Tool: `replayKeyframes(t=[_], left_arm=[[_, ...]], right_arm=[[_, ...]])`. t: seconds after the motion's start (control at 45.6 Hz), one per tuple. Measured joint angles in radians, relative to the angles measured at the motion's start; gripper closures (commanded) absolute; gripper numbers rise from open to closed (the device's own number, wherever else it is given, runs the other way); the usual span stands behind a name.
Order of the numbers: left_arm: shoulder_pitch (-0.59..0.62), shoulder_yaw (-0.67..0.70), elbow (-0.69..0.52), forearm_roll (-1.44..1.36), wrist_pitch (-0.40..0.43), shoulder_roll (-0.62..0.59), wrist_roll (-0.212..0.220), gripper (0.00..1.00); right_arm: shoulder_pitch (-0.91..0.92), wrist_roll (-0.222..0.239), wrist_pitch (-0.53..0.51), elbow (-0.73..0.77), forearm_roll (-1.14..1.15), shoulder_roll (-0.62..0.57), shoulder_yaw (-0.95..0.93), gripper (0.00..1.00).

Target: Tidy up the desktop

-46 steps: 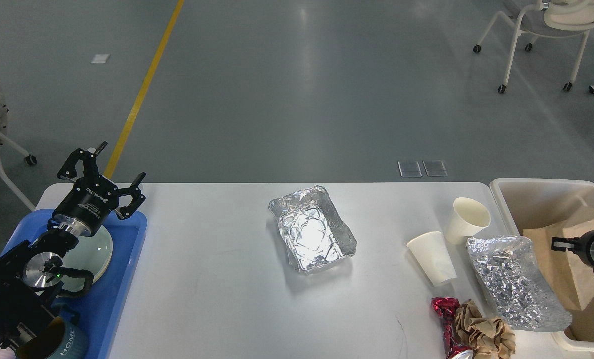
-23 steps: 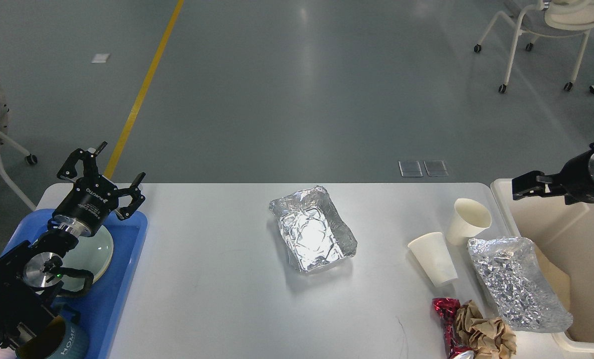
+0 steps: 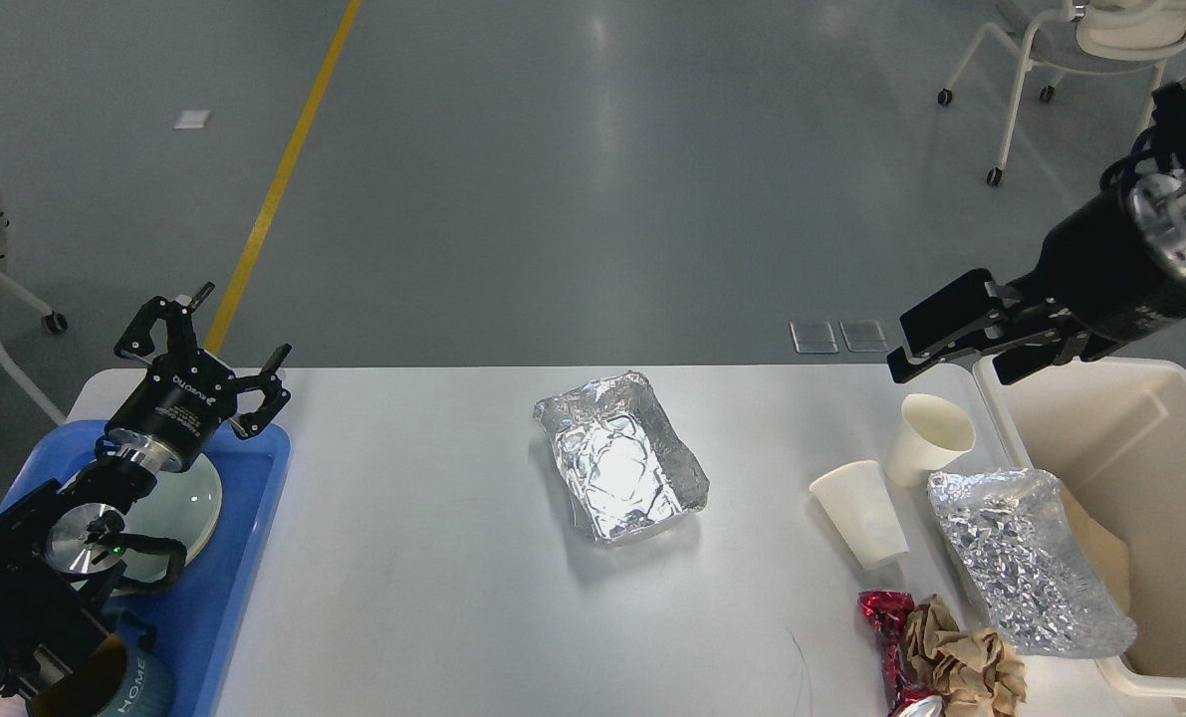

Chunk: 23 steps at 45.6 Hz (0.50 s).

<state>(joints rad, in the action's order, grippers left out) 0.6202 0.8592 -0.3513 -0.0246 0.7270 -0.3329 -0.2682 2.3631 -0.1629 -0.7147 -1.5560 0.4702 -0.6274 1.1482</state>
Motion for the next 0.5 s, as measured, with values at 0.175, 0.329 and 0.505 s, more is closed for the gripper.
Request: replayKeyframes(t=[0.175,0.329,0.505], left_arm=[[0.0,0.0,0.0,0.0,0.0,0.0,0.0,0.0],[0.0,0.0,0.0,0.0,0.0,0.0,0.0,0.0],[0.001,0.0,0.0,0.0,0.0,0.0,0.0,0.0]], right_arm=[[-0.473,-0.009,0.343,0.351,-0.002,0.11,0.02,0.0],[-0.744,-0.008,0.385,0.617,-0.058,0.168,-0.007,0.0],[-0.883,0.003,0.402,0.737,-0.107,0.23,-0.033,0.0]])
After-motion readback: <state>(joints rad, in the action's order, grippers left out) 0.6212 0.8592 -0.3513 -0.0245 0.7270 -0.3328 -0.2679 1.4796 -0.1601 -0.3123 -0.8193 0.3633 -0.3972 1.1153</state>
